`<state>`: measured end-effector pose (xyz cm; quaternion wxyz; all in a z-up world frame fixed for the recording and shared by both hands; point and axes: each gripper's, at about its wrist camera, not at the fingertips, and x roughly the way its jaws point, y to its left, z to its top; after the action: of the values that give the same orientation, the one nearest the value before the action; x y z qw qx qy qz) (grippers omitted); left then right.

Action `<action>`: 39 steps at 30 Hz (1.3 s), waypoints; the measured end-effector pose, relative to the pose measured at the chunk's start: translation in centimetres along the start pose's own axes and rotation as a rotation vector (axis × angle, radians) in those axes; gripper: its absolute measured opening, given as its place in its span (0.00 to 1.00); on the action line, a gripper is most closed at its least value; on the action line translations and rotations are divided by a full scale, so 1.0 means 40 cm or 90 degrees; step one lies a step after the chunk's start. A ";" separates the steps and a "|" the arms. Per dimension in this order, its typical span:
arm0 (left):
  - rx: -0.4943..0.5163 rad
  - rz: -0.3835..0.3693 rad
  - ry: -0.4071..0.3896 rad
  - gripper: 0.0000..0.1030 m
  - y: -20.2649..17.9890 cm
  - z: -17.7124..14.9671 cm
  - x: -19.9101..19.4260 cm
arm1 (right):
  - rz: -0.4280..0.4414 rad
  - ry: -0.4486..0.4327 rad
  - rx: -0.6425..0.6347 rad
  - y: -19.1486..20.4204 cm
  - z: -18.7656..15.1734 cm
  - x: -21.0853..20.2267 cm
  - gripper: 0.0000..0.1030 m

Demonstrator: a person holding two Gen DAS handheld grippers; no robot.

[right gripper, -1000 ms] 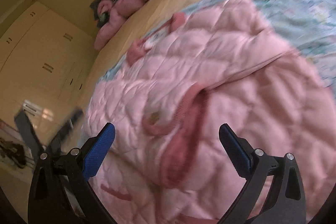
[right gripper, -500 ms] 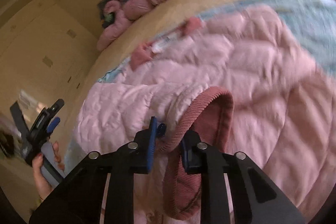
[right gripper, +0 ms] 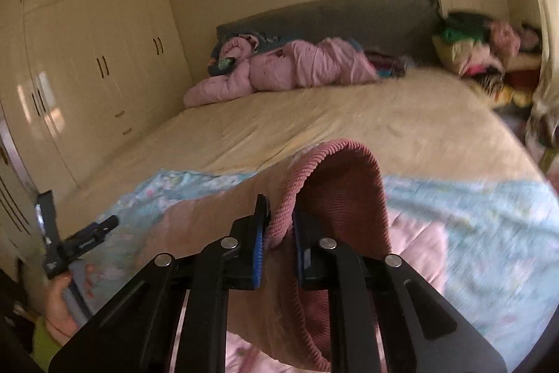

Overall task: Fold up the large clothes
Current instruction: 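Lay the cuff flat on the jacket body and open the right gripper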

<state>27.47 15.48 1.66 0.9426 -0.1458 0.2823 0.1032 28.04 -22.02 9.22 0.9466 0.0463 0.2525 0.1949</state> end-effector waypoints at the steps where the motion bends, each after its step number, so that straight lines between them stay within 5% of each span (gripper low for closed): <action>1: 0.002 -0.003 0.004 0.91 -0.003 0.000 0.004 | -0.011 0.003 -0.003 -0.011 0.003 0.008 0.12; 10: 0.055 -0.028 0.050 0.91 -0.062 -0.030 0.053 | -0.051 0.057 0.085 -0.145 -0.089 0.090 0.12; 22: 0.141 -0.053 0.097 0.91 -0.159 -0.089 0.104 | -0.088 0.081 0.096 -0.169 -0.146 0.130 0.12; 35: 0.162 -0.070 0.156 0.91 -0.182 -0.137 0.151 | -0.097 0.116 0.139 -0.204 -0.184 0.173 0.13; 39: 0.147 -0.113 0.148 0.91 -0.199 -0.136 0.140 | -0.100 0.120 0.141 -0.201 -0.186 0.177 0.14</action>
<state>31.50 6.86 -4.12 0.9194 -0.0719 0.3854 -0.0310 32.77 -26.72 -2.02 0.9203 0.1118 0.3625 0.0952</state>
